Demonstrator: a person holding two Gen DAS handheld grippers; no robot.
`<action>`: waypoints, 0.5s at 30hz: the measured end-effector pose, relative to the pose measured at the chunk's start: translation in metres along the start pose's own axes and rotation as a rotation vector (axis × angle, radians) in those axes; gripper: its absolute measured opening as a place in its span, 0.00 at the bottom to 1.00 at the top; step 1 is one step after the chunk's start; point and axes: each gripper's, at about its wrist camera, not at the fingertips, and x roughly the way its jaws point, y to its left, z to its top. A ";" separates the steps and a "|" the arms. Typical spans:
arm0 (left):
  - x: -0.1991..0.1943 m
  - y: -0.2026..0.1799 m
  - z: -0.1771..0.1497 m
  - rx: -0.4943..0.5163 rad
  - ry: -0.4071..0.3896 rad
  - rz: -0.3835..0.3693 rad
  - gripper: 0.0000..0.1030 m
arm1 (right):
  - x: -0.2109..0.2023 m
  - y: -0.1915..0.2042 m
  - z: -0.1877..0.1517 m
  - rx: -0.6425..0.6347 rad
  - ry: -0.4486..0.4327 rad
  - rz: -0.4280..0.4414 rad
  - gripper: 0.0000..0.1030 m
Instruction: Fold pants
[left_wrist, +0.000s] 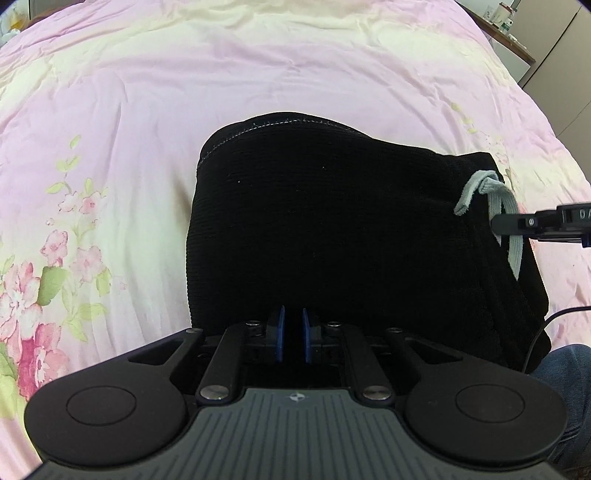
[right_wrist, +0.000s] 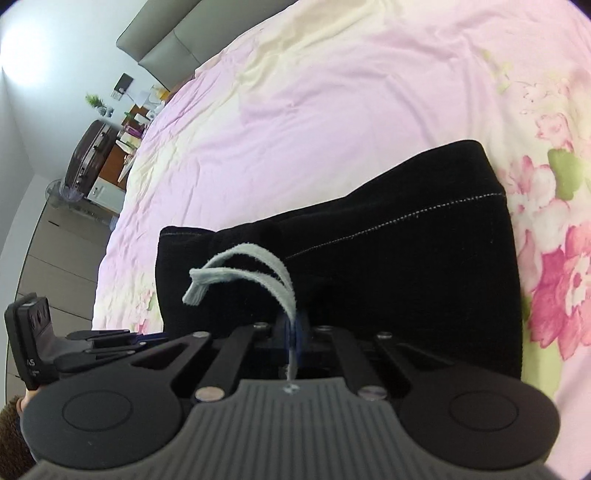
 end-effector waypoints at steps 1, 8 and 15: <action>0.000 0.000 -0.001 -0.002 -0.001 0.000 0.10 | -0.002 -0.005 0.001 0.037 -0.009 0.016 0.03; 0.001 -0.002 0.000 0.004 -0.001 0.008 0.10 | 0.006 -0.022 0.004 0.174 0.025 0.095 0.61; 0.002 0.002 0.000 -0.004 -0.001 0.002 0.10 | 0.043 -0.004 0.000 0.131 0.071 0.134 0.48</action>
